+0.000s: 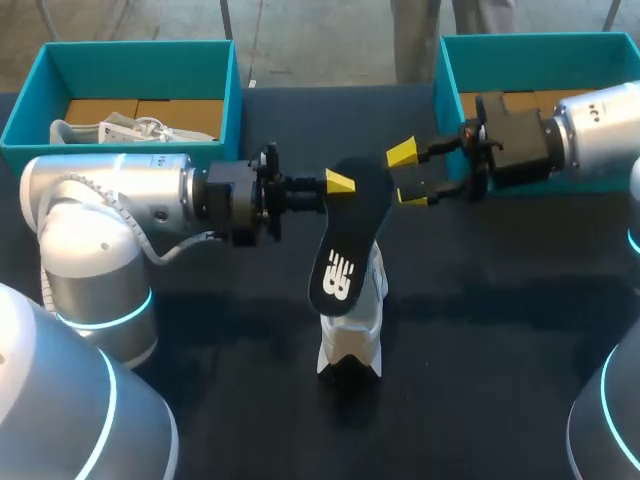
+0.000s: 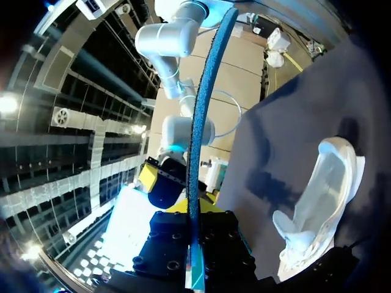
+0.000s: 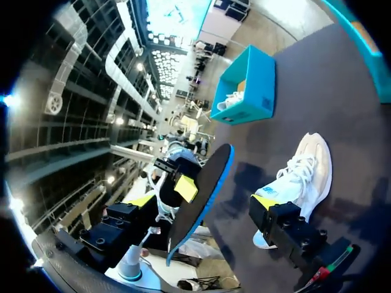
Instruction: Take the shoe out of the shoebox, open the shoe tongue, remove and reinsert the insole, then place the shoe into the shoebox
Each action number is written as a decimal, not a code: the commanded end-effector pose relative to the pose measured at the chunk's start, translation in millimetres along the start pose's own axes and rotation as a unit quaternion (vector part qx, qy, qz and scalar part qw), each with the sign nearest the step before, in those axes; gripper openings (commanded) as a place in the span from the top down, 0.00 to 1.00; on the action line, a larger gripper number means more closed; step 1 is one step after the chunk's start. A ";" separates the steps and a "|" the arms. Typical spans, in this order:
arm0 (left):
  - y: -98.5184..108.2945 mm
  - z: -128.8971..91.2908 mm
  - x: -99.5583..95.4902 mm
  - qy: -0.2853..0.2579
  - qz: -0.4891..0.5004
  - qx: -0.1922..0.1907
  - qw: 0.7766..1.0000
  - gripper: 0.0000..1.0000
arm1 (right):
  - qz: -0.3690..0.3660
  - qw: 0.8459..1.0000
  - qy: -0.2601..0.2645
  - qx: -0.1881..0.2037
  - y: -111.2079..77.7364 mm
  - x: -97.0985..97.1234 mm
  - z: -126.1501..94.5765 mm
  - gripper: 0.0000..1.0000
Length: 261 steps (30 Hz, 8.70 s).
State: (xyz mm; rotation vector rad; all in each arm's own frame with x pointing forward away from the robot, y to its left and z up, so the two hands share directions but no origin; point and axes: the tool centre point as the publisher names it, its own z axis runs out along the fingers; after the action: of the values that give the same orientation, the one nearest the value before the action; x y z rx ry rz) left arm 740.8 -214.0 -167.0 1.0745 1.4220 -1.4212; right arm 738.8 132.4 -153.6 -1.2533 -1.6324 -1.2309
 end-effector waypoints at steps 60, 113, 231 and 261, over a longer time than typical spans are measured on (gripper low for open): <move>-57.8 -38.3 9.6 -0.002 -0.308 0.095 0.947 1.00 | -0.372 0.900 -0.148 0.172 -45.4 -18.9 -70.1 0.00; -75.3 -32.8 50.5 0.010 -0.332 0.088 0.939 1.00 | -0.564 0.725 -0.309 0.247 -74.8 -142.1 -64.6 0.00; -3.1 -7.6 187.3 0.076 -0.333 -0.014 0.940 1.00 | -0.594 0.682 -0.317 0.285 -96.6 -158.0 6.2 0.00; -23.9 -6.0 161.1 0.045 -0.310 0.016 0.950 0.67 | -0.594 0.682 -0.317 0.285 -96.6 -158.0 6.2 0.00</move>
State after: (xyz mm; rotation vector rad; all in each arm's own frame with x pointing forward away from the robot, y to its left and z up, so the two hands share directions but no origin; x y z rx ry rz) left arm 675.8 -208.5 -318.3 0.7388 1.9092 -1.8544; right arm 687.9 89.5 -325.6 -0.0110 -3.2652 -0.6933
